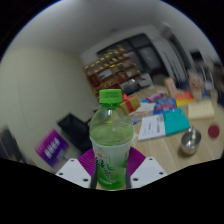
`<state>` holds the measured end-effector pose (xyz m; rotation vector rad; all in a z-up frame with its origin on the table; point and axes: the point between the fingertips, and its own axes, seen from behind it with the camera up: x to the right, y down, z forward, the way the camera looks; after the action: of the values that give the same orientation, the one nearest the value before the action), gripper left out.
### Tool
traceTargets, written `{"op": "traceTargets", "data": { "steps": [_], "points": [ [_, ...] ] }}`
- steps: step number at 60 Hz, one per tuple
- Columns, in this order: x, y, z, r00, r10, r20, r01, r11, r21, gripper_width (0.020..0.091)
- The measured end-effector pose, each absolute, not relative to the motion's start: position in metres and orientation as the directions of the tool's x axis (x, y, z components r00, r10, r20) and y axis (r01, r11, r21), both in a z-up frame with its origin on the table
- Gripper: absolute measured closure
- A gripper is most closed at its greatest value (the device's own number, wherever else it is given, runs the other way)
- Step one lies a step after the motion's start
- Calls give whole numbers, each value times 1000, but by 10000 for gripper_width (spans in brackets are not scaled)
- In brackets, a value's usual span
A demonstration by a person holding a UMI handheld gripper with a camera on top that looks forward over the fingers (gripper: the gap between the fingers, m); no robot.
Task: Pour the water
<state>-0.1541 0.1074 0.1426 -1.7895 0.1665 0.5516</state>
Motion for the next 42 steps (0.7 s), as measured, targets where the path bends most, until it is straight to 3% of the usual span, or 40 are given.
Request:
{"op": "traceTargets", "data": {
  "steps": [7, 9, 14, 20, 33, 42],
  "points": [
    [-117, 117, 169, 535, 36, -844, -796, -315, -517, 718],
    [-95, 131, 159, 413, 37, -910, -855, -328, -401, 718],
    [-73, 136, 163, 60, 4, -998, -937, -345, -58, 720],
    [-56, 128, 173, -308, -15, -951, -895, -335, 295, 718],
    [-45, 118, 179, -641, -5, -768, -730, -307, 611, 720],
    [-43, 109, 190, -724, 14, -690, -665, -283, 691, 716]
  ]
}}
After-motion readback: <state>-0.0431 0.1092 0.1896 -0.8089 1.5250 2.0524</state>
